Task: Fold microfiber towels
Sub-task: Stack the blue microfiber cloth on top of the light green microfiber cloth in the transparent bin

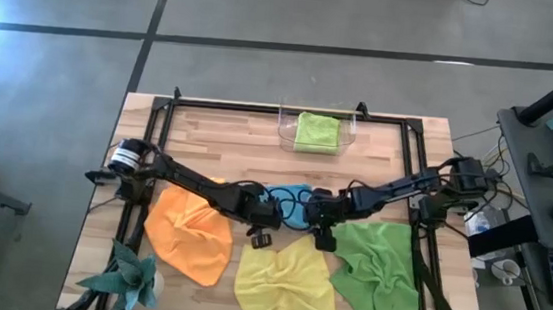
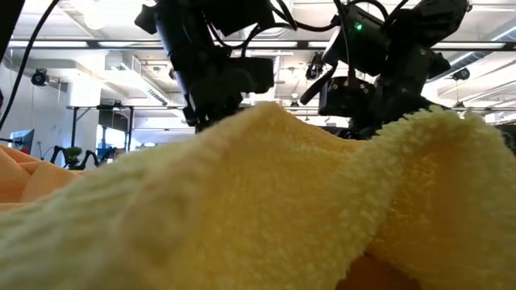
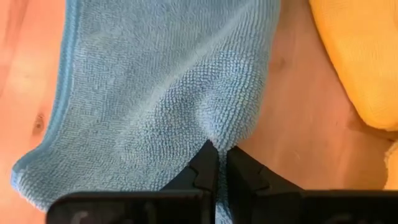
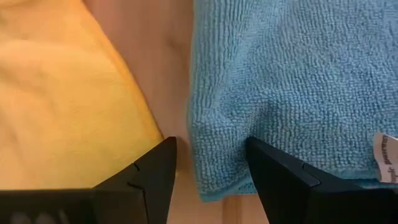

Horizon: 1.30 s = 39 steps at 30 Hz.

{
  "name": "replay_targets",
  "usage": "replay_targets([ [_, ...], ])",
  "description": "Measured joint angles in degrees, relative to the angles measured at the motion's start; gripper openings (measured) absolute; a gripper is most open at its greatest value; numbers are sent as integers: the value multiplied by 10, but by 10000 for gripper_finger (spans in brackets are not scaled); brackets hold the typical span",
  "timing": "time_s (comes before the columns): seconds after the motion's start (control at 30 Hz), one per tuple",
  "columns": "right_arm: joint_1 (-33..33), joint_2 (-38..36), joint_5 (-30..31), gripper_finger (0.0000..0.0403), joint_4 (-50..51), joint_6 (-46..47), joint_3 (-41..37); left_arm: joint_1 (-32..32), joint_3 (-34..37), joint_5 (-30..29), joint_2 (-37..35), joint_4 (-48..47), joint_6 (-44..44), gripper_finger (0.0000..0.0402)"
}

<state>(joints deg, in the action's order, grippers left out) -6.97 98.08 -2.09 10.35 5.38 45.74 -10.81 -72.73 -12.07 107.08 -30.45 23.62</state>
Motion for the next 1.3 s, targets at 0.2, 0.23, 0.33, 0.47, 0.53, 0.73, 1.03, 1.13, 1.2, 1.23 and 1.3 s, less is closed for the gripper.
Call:
replay_targets([
  [0.2, 1, -2, 67, 150, 1, 17, -2, 4, -1, 26, -1, 0, 0, 2],
  [0.23, 1, -2, 71, 137, 1, 17, -2, 5, -1, 26, -1, 1, 0, 2],
  [0.33, 1, 0, 77, 94, 0, 17, -2, 10, -3, 28, -3, 0, -2, 2],
  [0.47, 2, -3, 77, 30, 0, 17, -2, 20, -3, 39, -3, 0, -9, 2],
  [0.53, 2, -10, 67, 16, 4, 20, -3, 26, -4, 52, -4, 0, -26, 2],
  [0.73, 1, -63, 58, 13, 20, 69, -4, 36, -9, 61, -21, 0, -71, 2],
  [1.03, 1, -177, 61, 12, 50, 139, -3, 70, -38, 56, -71, -4, -192, 2],
  [1.13, 1, -222, 70, 11, 75, 161, -4, 92, -47, 55, -88, -2, -229, 1],
  [1.2, 2, -250, 84, 11, 93, 177, -3, 109, -50, 54, -97, -4, -259, 1],
  [1.23, 3, -262, 88, 11, 95, 181, -3, 117, -50, 54, -102, -5, -273, 1],
  [1.3, 6, -283, 100, 11, 112, 190, 2, 135, -56, 54, -109, -3, -296, 1],
])
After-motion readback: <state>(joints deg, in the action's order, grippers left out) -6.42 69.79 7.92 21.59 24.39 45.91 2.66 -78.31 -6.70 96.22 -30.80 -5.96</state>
